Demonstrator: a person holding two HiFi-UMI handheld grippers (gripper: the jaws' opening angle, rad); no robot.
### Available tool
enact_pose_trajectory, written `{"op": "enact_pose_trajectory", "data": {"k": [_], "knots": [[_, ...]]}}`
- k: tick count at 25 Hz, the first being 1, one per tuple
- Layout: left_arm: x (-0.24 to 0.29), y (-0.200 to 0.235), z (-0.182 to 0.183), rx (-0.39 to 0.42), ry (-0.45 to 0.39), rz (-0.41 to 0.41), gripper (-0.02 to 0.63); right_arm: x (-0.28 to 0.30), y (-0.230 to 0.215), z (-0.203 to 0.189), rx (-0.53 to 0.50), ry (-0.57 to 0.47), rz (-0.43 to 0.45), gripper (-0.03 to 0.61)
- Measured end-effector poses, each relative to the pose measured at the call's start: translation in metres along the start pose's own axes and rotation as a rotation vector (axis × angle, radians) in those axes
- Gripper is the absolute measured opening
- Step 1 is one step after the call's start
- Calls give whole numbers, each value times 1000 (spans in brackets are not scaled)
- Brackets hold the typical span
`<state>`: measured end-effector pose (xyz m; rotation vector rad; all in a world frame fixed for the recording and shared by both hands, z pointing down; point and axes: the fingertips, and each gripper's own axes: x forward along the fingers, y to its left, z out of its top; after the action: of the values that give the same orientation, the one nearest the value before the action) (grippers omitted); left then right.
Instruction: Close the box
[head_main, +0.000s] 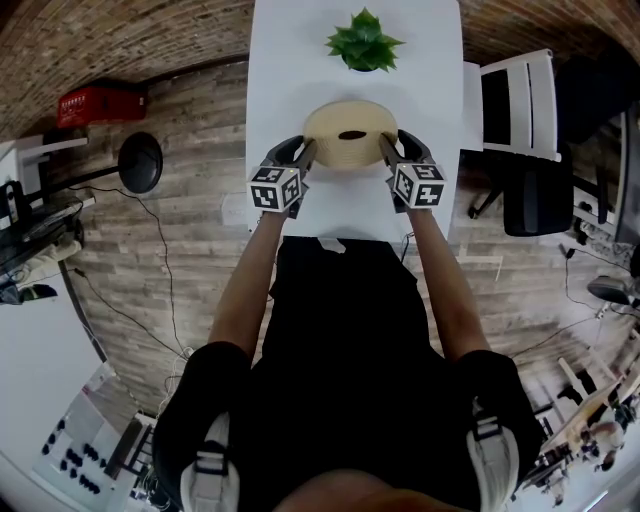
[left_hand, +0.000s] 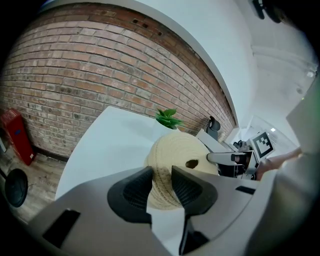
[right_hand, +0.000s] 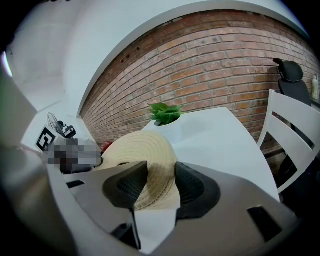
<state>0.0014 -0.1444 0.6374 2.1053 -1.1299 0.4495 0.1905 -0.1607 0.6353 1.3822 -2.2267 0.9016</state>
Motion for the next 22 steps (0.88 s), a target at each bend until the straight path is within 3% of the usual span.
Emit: {"op": "enact_pose_trajectory", "data": {"k": [22], "knots": [[7,6,-4,-35,24,-8,141,5,-3,-2,5,3,12,172]]}}
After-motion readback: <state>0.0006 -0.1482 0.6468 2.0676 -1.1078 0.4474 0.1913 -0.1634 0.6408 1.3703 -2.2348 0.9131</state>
